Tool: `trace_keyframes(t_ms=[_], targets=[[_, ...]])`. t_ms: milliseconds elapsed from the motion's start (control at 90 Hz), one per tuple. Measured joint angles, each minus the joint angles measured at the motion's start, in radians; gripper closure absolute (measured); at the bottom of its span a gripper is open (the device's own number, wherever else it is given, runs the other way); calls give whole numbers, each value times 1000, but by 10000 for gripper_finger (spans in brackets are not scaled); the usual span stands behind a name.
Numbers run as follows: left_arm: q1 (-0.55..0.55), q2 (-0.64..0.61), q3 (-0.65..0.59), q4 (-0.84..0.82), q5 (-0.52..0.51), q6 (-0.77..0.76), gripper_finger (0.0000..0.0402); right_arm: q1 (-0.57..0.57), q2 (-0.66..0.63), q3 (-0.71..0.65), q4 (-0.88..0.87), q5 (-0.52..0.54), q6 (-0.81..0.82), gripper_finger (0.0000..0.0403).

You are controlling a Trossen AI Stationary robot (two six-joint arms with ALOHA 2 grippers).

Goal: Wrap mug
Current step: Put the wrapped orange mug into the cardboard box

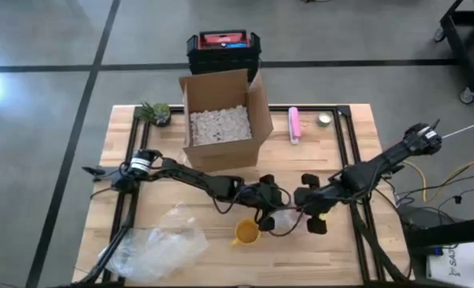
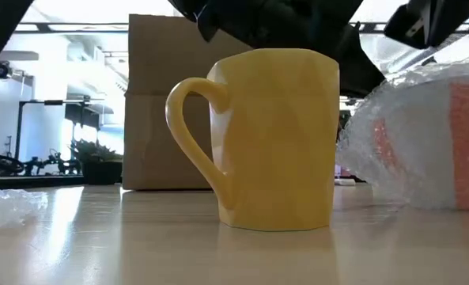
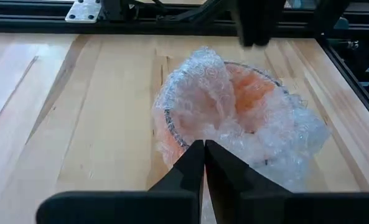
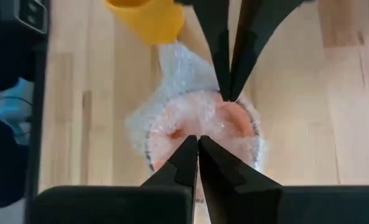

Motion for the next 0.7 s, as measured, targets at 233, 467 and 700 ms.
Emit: trace_keyframes(t_ms=[233,467,700], targets=[[0,0,0,0,0,0,402,54,10,0,4,-14,-10,328],[0,0,0,0,0,0,402,102,97,-2,8,2,-41,216],[0,0,0,0,0,0,402,105,256,-2,5,9,-83,161]])
